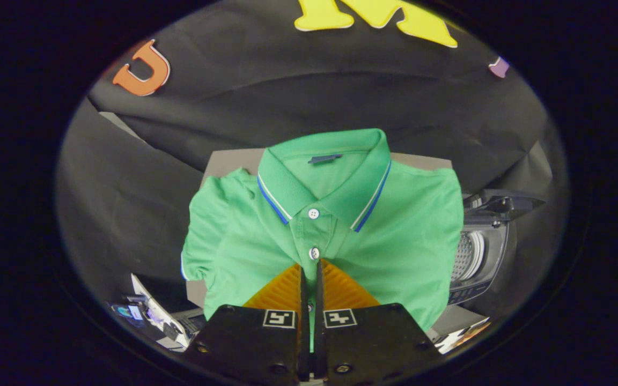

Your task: Put the clothes into the washing machine and then close the washing machine lid.

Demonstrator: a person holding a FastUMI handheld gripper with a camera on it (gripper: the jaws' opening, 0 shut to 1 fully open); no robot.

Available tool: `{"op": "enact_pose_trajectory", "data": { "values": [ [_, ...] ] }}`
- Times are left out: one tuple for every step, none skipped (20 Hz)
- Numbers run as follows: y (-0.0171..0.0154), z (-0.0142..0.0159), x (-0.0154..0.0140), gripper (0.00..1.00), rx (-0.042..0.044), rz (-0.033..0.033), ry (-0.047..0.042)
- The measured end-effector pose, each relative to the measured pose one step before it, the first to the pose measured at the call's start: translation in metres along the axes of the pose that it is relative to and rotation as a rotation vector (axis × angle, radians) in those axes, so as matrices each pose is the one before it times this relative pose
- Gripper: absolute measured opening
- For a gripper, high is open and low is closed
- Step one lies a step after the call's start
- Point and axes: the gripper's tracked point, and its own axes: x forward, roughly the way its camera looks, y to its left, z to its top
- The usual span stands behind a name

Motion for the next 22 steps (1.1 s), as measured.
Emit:
{"op": "enact_pose_trajectory", "data": {
  "values": [
    [-0.00289, -0.00120, -0.00587, 0.06, -0.00471, 0.00330, -0.01309],
    [-0.00405, -0.00064, -0.00615, 0.06, -0.00546, -0.00062, -0.01281],
    [0.00102, -0.00173, -0.00680, 0.06, 0.00238, -0.00011, -0.01062],
    [-0.00122, -0.00279, -0.00633, 0.06, 0.00143, 0.00009, -0.00832],
    [-0.00333, -0.00322, -0.00637, 0.06, 0.00081, -0.00307, -0.01177],
    [-0.00622, -0.00007, -0.00888, 0.06, 0.00079, -0.00972, -0.01598],
    [-0.00770, -0.00071, -0.00927, 0.06, 0.00813, -0.01591, -0.01715],
    [-0.00707, 0.00073, -0.00863, 0.06, 0.00852, -0.01097, -0.01396],
    [-0.00726, -0.00247, -0.00806, 0.06, 0.01300, -0.00600, -0.01235],
    [-0.00759, -0.00151, -0.00782, 0.06, 0.01451, -0.00390, -0.00757],
    [-0.00881, -0.00401, -0.00511, 0.06, 0.01745, -0.00212, -0.00885],
    [-0.01018, -0.00260, -0.00526, 0.06, 0.01731, -0.00396, -0.00733],
    [-0.01094, -0.00281, -0.00488, 0.06, 0.01995, -0.00590, -0.00657],
    [-0.01163, -0.00428, -0.00559, 0.06, 0.01838, -0.00898, -0.00584],
    [-0.01179, -0.00081, -0.00121, 0.06, 0.01735, -0.00872, -0.01092],
    [-0.01225, -0.00320, -0.00604, 0.06, 0.01391, -0.00639, -0.01169],
    [-0.01034, -0.00394, -0.00679, 0.06, 0.01287, -0.00672, -0.01088],
    [-0.01200, -0.00220, -0.00618, 0.06, 0.01545, -0.00835, -0.01203],
    [-0.01027, -0.00429, -0.00580, 0.06, 0.01760, -0.01119, -0.01048],
    [-0.01201, -0.00196, -0.00606, 0.06, 0.01409, -0.00667, -0.00975],
    [-0.01009, -0.00058, -0.00504, 0.06, 0.01457, -0.00907, -0.00969],
    [-0.01308, -0.00090, -0.00494, 0.06, 0.01751, -0.01273, -0.00704]
  ]
}}
